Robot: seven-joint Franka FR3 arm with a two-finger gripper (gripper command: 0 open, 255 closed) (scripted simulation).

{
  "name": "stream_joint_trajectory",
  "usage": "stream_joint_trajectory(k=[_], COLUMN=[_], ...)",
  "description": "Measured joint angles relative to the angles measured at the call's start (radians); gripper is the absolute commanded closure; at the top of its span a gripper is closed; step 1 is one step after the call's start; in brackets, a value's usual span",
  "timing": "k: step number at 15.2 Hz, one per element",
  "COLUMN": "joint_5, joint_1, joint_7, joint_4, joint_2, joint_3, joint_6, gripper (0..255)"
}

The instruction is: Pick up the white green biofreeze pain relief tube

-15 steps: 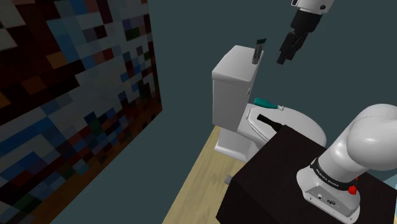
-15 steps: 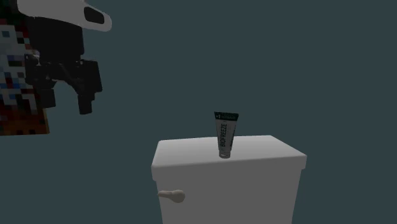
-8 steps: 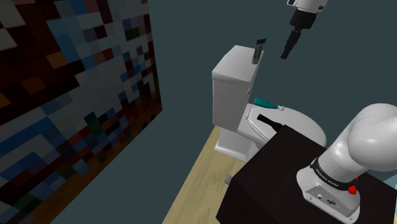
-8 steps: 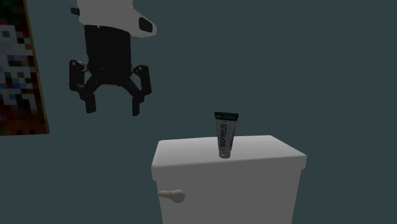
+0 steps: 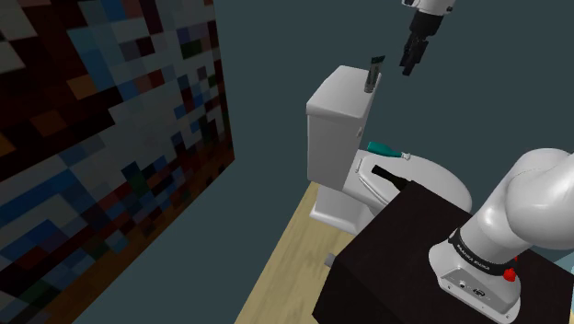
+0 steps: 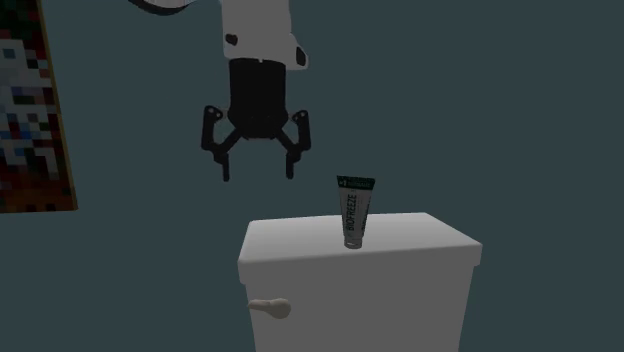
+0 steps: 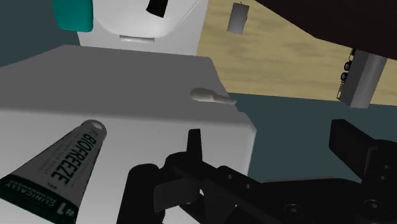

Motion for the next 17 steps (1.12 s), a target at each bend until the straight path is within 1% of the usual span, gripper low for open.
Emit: stream_joint_trajectory(k=[2,4,6,8,10,12,14,15,17], joint_5=[0.032,0.071,0.125,0.176,0.232,0.299,0.348,0.367,0.377], joint_1=[0.018,0.024,0.021,0.008,-0.017,-0.065,-0.111,-0.130,-0.140], joint_7=[-0.107,-0.220,-0.336,-0.444,-0.544,-0.645,-0.727,-0.753,-0.775], joint_4=[0.080,0.148,0.238,0.309,0.409,0.553,0.671,0.715,0.729], joint_2=[0.086,0.170,0.268,0.355,0.449,0.566,0.660,0.698,0.719], joint_3=[-0.038,-0.075,-0.105,-0.120,-0.124,-0.118,-0.101,-0.091,-0.084], joint_6=[0.002,0.009,0.004,0.004,-0.016,-0.061,-0.092,-0.101,-0.094], gripper=[0,0,0,0,0,0,0,0,0])
